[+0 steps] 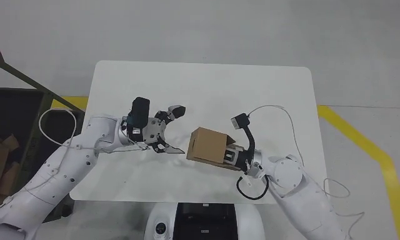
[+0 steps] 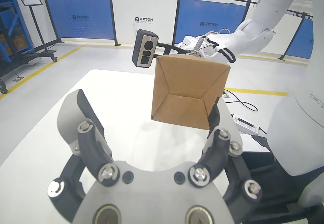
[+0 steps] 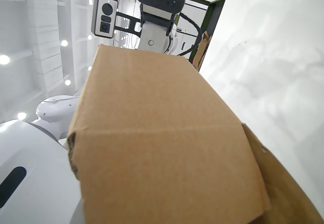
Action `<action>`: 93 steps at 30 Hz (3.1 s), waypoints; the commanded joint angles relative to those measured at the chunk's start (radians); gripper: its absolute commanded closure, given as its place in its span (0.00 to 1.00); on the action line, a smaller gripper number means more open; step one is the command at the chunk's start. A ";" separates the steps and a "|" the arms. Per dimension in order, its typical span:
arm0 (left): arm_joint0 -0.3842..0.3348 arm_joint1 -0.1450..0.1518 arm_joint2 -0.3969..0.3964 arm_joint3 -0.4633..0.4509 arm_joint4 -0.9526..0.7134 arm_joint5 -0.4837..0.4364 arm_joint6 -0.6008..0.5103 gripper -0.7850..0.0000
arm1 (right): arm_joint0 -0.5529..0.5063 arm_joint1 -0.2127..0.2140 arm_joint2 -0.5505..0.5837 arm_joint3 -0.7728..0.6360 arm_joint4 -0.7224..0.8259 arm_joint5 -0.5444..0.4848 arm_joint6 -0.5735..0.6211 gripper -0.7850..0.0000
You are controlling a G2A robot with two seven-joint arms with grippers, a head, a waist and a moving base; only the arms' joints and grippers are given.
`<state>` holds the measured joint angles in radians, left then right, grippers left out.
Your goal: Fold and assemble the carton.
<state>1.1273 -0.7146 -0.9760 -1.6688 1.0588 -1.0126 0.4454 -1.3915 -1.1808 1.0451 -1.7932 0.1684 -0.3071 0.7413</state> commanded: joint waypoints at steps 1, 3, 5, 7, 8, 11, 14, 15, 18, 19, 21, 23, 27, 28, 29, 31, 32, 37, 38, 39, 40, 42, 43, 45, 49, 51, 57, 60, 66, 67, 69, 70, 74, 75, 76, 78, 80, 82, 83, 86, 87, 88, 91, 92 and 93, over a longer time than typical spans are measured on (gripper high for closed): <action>-0.003 0.000 0.002 -0.003 0.004 0.000 -0.004 0.00 | 0.003 0.001 0.004 -0.001 -0.017 0.012 -0.002 1.00; -0.006 0.000 0.004 -0.006 0.012 0.000 -0.007 0.00 | 0.010 0.003 0.006 -0.003 -0.047 0.030 0.001 1.00; -0.007 0.001 0.008 -0.012 0.024 0.000 -0.009 0.00 | 0.016 0.004 0.002 -0.008 -0.060 0.044 0.005 1.00; -0.010 0.002 0.017 -0.023 0.042 0.000 -0.014 0.00 | 0.025 0.003 -0.005 -0.010 -0.071 0.057 0.010 1.00; -0.012 0.002 0.023 -0.029 0.053 0.000 -0.016 0.00 | 0.031 0.003 -0.010 -0.010 -0.075 0.064 0.012 1.00; -0.019 0.003 0.043 -0.043 0.082 0.000 -0.014 0.00 | 0.047 0.000 -0.023 -0.004 -0.082 0.084 0.013 1.00; -0.025 0.005 0.061 -0.046 0.098 0.000 -0.005 0.00 | 0.063 -0.002 -0.031 0.006 -0.087 0.098 0.011 1.00; -0.028 0.005 0.067 -0.046 0.102 0.000 -0.002 0.00 | 0.067 -0.002 -0.034 0.008 -0.090 0.101 0.011 1.00; -0.035 0.008 0.083 -0.041 0.110 0.000 0.000 0.00 | 0.077 -0.003 -0.040 0.010 -0.103 0.108 0.010 1.00; -0.038 0.009 0.087 -0.038 0.110 0.000 0.001 0.00 | 0.079 -0.003 -0.043 0.009 -0.106 0.108 0.010 1.00; -0.045 0.010 0.095 -0.035 0.110 0.000 0.001 0.00 | 0.082 -0.003 -0.048 0.007 -0.115 0.110 0.010 1.00; -0.052 0.011 0.102 -0.030 0.110 0.000 0.000 0.00 | 0.084 -0.003 -0.053 0.005 -0.129 0.112 0.009 1.00; -0.063 0.012 0.115 -0.025 0.104 0.000 -0.006 0.00 | 0.086 -0.003 -0.063 0.005 -0.155 0.118 0.004 1.00; -0.066 0.012 0.119 -0.024 0.104 0.000 -0.008 0.00 | 0.086 -0.004 -0.064 0.005 -0.156 0.118 0.003 1.00; -0.069 0.012 0.121 -0.023 0.104 0.000 -0.010 0.00 | 0.087 -0.004 -0.066 0.005 -0.157 0.119 0.001 1.00; -0.073 0.013 0.126 -0.022 0.103 0.000 -0.011 0.00 | 0.088 -0.004 -0.069 0.005 -0.159 0.120 0.000 1.00; -0.074 0.013 0.129 -0.021 0.103 0.000 -0.012 0.02 | 0.089 -0.004 -0.071 0.006 -0.158 0.120 -0.001 1.00; -0.078 0.015 0.139 -0.018 0.103 0.000 -0.011 0.17 | 0.096 -0.006 -0.080 0.010 -0.159 0.133 0.002 1.00; -0.077 0.015 0.141 -0.017 0.102 0.000 -0.010 0.22 | 0.098 -0.006 -0.081 0.011 -0.159 0.135 0.001 1.00; -0.078 0.015 0.142 -0.017 0.102 0.000 -0.010 0.26 | 0.099 -0.006 -0.082 0.012 -0.159 0.135 0.001 1.00; -0.078 0.016 0.143 -0.016 0.102 0.000 -0.011 0.27 | 0.099 -0.006 -0.083 0.012 -0.159 0.135 0.002 1.00; -0.078 0.017 0.146 -0.016 0.101 0.000 -0.010 0.27 | 0.101 -0.006 -0.085 0.014 -0.160 0.137 0.003 1.00; -0.079 0.017 0.146 -0.015 0.100 0.000 -0.010 0.29 | 0.101 -0.006 -0.086 0.014 -0.160 0.137 0.003 1.00; -0.080 0.018 0.148 -0.015 0.098 0.000 -0.009 0.32 | 0.102 -0.006 -0.088 0.015 -0.160 0.138 0.004 1.00; -0.080 0.019 0.149 -0.013 0.094 0.000 -0.005 0.36 | 0.103 -0.006 -0.087 0.016 -0.164 0.140 -0.003 1.00; -0.080 0.019 0.147 -0.012 0.091 0.000 -0.001 0.38 | 0.104 -0.006 -0.086 0.017 -0.166 0.142 -0.007 0.75; -0.070 0.022 0.137 0.001 0.077 0.000 0.017 0.49 | 0.105 -0.005 -0.076 0.018 -0.161 0.137 -0.019 0.49; -0.062 0.024 0.130 0.004 0.074 0.000 0.027 0.53 | 0.105 -0.004 -0.072 0.018 -0.157 0.136 -0.018 0.51; -0.044 0.028 0.108 0.010 0.072 0.000 0.049 0.56 | 0.105 -0.002 -0.056 0.016 -0.150 0.134 -0.030 0.42; -0.041 0.028 0.103 0.013 0.070 0.000 0.054 0.59 | 0.103 -0.002 -0.051 0.015 -0.147 0.133 -0.032 0.44; -0.034 0.030 0.092 0.016 0.067 0.000 0.061 0.65 | 0.101 0.000 -0.045 0.011 -0.141 0.132 -0.031 0.45; -0.031 0.030 0.088 0.016 0.068 0.000 0.064 0.66 | 0.100 0.000 -0.043 0.008 -0.140 0.133 -0.030 0.44; -0.020 0.031 0.073 0.015 0.070 0.000 0.069 0.63 | 0.099 0.001 -0.036 0.004 -0.142 0.135 -0.031 0.39; -0.017 0.031 0.070 0.015 0.072 0.000 0.069 0.62 | 0.098 0.002 -0.035 0.004 -0.140 0.135 -0.032 0.41; -0.014 0.031 0.067 0.014 0.072 0.000 0.068 0.62 | 0.098 0.002 -0.035 0.003 -0.138 0.136 -0.032 0.44; -0.010 0.031 0.062 0.012 0.073 0.000 0.068 0.63 | 0.098 0.001 -0.038 0.000 -0.129 0.136 -0.027 0.52; -0.005 0.031 0.059 0.009 0.072 0.000 0.067 0.63 | 0.098 0.000 -0.047 0.000 -0.107 0.134 -0.017 0.68; -0.002 0.030 0.059 0.004 0.074 0.000 0.065 0.63 | 0.103 -0.003 -0.056 0.004 -0.085 0.130 -0.010 0.91; -0.002 0.030 0.060 0.001 0.074 0.000 0.064 0.63 | 0.105 -0.004 -0.060 0.007 -0.079 0.128 -0.011 0.98; -0.003 0.028 0.060 -0.004 0.074 0.000 0.060 0.62 | 0.113 -0.007 -0.070 0.020 -0.073 0.123 -0.016 1.00; -0.005 0.027 0.060 -0.004 0.074 0.000 0.059 0.58 | 0.115 -0.008 -0.072 0.025 -0.071 0.121 -0.018 1.00; -0.006 0.027 0.059 -0.005 0.074 0.000 0.059 0.54 | 0.117 -0.008 -0.073 0.028 -0.069 0.120 -0.019 1.00; -0.010 0.025 0.054 -0.002 0.073 0.000 0.060 0.00 | 0.116 -0.009 -0.071 0.035 -0.054 0.114 -0.020 1.00; -0.010 0.025 0.052 -0.001 0.072 0.000 0.061 0.00 | 0.115 -0.009 -0.069 0.036 -0.046 0.111 -0.020 1.00; -0.009 0.024 0.050 0.002 0.072 0.000 0.061 0.00 | 0.113 -0.009 -0.067 0.036 -0.036 0.108 -0.018 1.00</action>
<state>1.1177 -0.6900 -0.9240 -1.6692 1.1309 -1.0123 0.5062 -1.2765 -1.1896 0.9758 -1.7572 0.1227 -0.1962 0.7216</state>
